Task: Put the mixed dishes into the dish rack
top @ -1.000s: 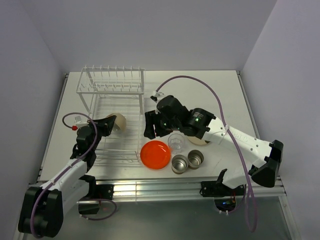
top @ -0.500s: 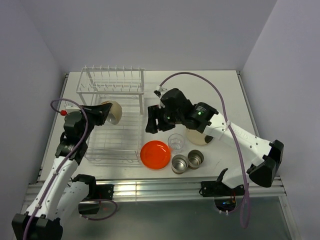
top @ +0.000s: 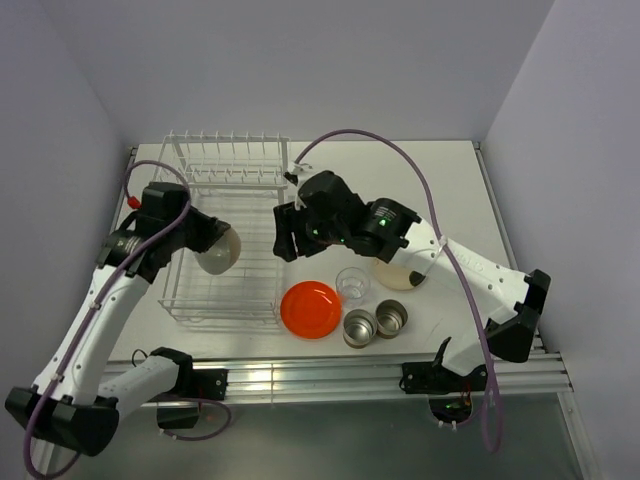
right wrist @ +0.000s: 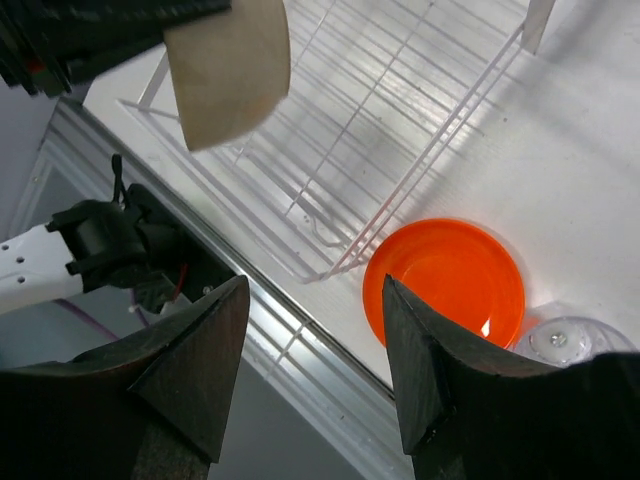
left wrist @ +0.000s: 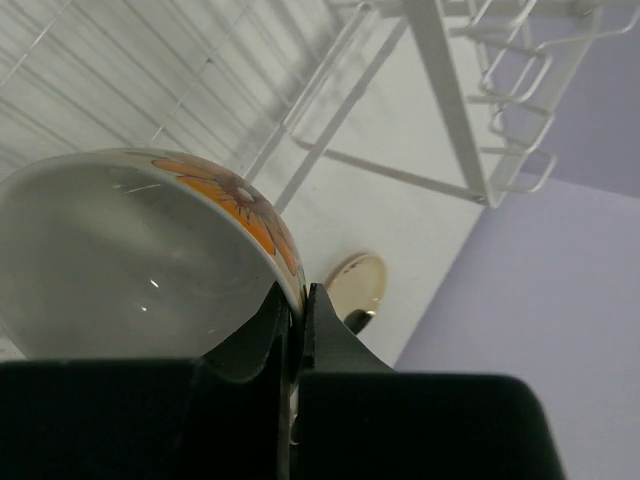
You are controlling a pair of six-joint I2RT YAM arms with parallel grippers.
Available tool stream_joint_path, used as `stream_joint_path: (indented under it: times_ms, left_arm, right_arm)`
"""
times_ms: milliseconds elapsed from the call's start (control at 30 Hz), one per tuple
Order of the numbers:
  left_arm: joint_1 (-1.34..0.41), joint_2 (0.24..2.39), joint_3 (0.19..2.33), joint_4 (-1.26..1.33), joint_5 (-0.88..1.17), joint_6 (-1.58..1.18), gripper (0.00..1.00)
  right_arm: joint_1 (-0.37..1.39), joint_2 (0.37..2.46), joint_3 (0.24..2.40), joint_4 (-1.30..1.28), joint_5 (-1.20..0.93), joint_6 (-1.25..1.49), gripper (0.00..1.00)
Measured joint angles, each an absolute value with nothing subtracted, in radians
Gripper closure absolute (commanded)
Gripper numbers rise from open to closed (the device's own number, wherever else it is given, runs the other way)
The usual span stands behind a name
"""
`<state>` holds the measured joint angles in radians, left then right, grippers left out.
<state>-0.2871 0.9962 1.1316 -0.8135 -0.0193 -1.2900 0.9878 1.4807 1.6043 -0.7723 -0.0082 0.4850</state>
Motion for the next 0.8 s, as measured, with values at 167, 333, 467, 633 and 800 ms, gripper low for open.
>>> stream_joint_path:
  times_ms: [167, 333, 467, 633, 800]
  left_arm:
    - [-0.416, 1.041, 1.171, -0.919, -0.103, -1.324, 1.00]
    - [-0.492, 0.952, 1.093, -0.916, -0.172, -1.474, 1.00]
    - [-0.517, 0.835, 0.997, -0.926, -0.219, -1.640, 1.00]
    - [-0.538, 0.844, 1.005, -0.961, -0.284, -1.804, 1.00]
    - [-0.545, 0.920, 1.024, -0.957, -0.290, -1.904, 1.00]
  right_arm:
    - [1.054, 1.533, 1.639, -0.767, 0.120, 0.493, 0.39]
    - [1.103, 1.552, 1.634, -0.750, 0.224, 0.532, 0.41]
    - [1.122, 1.535, 1.605, -0.705, 0.281, 0.552, 0.42]
    - [1.136, 1.512, 1.559, -0.661, 0.310, 0.555, 0.43]
    - [1.192, 1.512, 1.507, -0.598, 0.337, 0.533, 0.45]
